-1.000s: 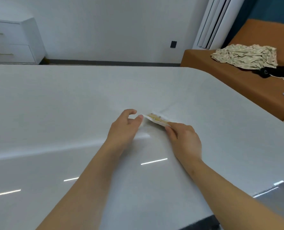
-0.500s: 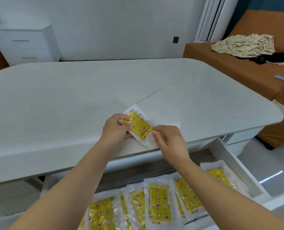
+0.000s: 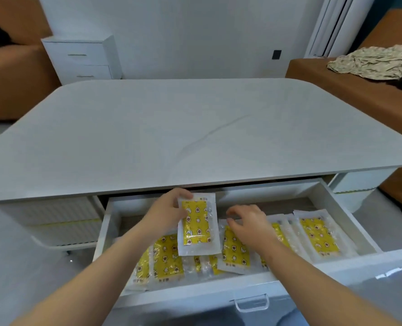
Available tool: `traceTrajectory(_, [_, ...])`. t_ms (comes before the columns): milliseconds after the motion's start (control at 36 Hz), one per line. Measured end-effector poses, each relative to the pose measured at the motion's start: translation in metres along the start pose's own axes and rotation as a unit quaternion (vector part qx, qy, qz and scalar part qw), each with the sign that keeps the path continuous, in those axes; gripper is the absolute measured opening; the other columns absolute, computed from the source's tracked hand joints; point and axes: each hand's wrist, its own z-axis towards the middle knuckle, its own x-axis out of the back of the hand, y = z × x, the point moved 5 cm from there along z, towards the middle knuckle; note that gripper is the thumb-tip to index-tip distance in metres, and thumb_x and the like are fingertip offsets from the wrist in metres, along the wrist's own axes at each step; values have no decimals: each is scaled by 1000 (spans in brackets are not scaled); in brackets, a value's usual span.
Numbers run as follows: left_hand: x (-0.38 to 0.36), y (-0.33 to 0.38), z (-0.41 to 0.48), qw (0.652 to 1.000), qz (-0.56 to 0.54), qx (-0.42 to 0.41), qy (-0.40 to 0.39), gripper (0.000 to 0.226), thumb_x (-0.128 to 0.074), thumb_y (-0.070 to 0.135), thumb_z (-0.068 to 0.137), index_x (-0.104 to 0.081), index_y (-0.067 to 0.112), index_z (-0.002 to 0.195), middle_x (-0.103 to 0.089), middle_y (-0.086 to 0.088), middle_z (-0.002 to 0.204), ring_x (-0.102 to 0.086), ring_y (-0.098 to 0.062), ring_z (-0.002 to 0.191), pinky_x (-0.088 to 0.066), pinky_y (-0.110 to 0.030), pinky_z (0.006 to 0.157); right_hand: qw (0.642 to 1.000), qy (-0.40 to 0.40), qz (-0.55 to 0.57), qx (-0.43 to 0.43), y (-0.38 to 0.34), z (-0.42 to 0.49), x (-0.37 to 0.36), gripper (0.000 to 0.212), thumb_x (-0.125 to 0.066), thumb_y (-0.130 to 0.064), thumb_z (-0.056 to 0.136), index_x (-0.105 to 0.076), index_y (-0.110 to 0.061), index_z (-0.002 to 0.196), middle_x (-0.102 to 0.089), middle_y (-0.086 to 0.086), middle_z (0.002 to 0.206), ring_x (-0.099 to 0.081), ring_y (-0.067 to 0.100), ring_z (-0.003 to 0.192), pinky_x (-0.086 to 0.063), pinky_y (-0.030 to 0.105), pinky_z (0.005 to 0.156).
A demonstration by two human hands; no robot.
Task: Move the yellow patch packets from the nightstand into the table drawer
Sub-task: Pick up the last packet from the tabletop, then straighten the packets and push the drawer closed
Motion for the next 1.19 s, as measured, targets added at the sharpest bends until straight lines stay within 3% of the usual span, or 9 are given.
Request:
traceTrajectory(56, [-6,-9,-2,999,32,16,-23,37,-59,3,86,-54,28,112,-59,-4,88,-58,-16,73,-51,-22,61,999,-36,-29,-14,5,-1,-4,37,-45,-30,95,-49,-24,131,-52,-6,133,-37,15,127,-32,30,106])
traceTrajectory(139, [-20,-22,-5,994,21,52,-97,64,-65,-2,79,-42,25,133,-61,-3,112,-64,-17,93,-54,-25,75,995,-73,-64,-33,12,1,-9,43,-42,-35,95,-42,-27,136,-45,-6,141,-31,17,132,-26,32,108])
traceTrajectory(222, [-27,-28,-2,992,34,65,-98,59,-64,-1,81,-46,25,131,-61,5,103,-62,-9,88,-50,-17,67,989,-101,-99,-41,15,4,-13,45,-37,-42,96,-37,-29,139,-39,-5,145,-25,20,136,-21,34,111])
traceTrajectory(361, [-29,-31,7,982,169,42,-70,32,-69,16,79,-58,27,106,-62,6,101,-60,-11,90,-50,-26,78,978,-150,-139,-45,24,9,-22,48,-35,-44,96,-34,-30,142,-37,-2,148,-18,25,141,-16,38,112])
traceTrajectory(500, [-30,-31,11,933,353,22,-65,51,-65,43,80,-51,26,126,-50,-1,125,-43,-22,119,-39,-33,95,983,-122,-136,-20,26,17,-17,39,-40,-30,97,-44,-30,135,-46,-2,140,-29,23,133,-23,36,108])
traceTrajectory(583, [-39,-26,16,910,405,-4,-89,61,-58,55,82,-42,30,135,-36,-3,143,-26,-27,135,-26,-41,108,988,-110,-110,-10,28,22,-15,33,-39,-23,98,-51,-29,128,-51,-4,135,-32,21,129,-26,35,105])
traceTrajectory(722, [-62,-30,17,903,388,17,-184,85,-61,59,77,-23,27,146,-31,2,151,-30,-22,138,-19,-45,115,991,-102,-90,14,31,27,-13,31,-38,-21,99,-58,-30,121,-56,-8,130,-33,19,126,-25,32,102])
traceTrajectory(1056, [-63,-28,17,893,424,17,-154,79,-54,60,82,-22,26,146,-34,0,149,-32,-23,137,-20,-43,112,984,-148,-78,57,33,28,-18,32,-36,-25,99,-59,-32,120,-49,-13,135,-30,14,130,-21,32,107])
traceTrajectory(1194, [-64,-25,19,896,418,24,-148,74,-49,58,87,-19,28,147,-28,-1,152,-26,-25,140,-18,-42,113,979,-164,-117,-23,46,26,-16,45,-36,-44,97,-35,-34,140,-32,-8,150,-23,17,139,-13,37,114])
